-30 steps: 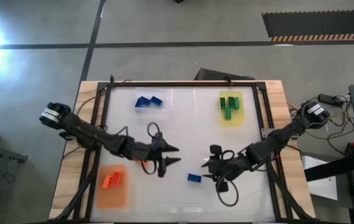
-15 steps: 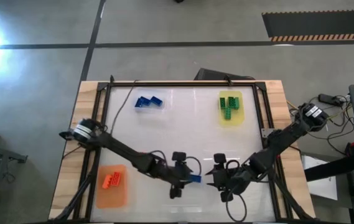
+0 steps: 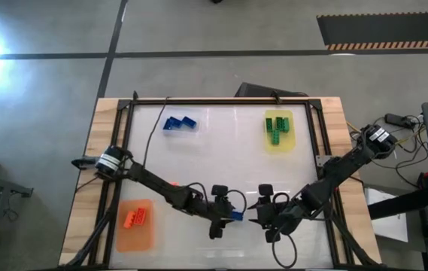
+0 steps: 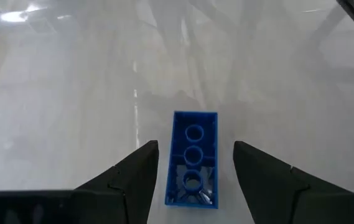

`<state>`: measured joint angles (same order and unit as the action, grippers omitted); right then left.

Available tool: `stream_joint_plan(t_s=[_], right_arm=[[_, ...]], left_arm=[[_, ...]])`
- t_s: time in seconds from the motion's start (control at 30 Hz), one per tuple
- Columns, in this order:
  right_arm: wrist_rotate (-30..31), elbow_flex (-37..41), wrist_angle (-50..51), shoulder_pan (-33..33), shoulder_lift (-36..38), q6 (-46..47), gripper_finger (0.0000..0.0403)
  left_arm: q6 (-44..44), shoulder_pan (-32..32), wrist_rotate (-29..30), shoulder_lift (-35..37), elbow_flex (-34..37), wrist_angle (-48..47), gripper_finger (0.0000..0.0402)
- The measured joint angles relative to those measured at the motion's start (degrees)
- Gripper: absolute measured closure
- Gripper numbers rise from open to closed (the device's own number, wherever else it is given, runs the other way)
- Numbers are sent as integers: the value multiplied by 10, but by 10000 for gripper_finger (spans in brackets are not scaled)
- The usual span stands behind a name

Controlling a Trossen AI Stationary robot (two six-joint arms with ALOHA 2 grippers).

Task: Sort & place blocks by color
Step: Put the blue game piece into the transparent bin

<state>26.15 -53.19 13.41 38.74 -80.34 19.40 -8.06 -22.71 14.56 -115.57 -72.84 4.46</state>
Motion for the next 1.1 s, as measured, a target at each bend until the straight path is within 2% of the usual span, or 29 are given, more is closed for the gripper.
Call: stream_joint_plan(t_s=[0.13,0.53,0.87,1.1], right_arm=[[0,0,0,0,0,0,236],[9,0,0,0,-2,-16,236],[9,2,0,0,-2,-16,236],[16,13,-1,0,-2,-16,236]], left_arm=[[-4,11,-36,-1,15,42,208],[-6,11,-23,-1,23,46,205],[-19,13,-21,-21,23,61,118],[-21,14,-23,-53,23,90,116]])
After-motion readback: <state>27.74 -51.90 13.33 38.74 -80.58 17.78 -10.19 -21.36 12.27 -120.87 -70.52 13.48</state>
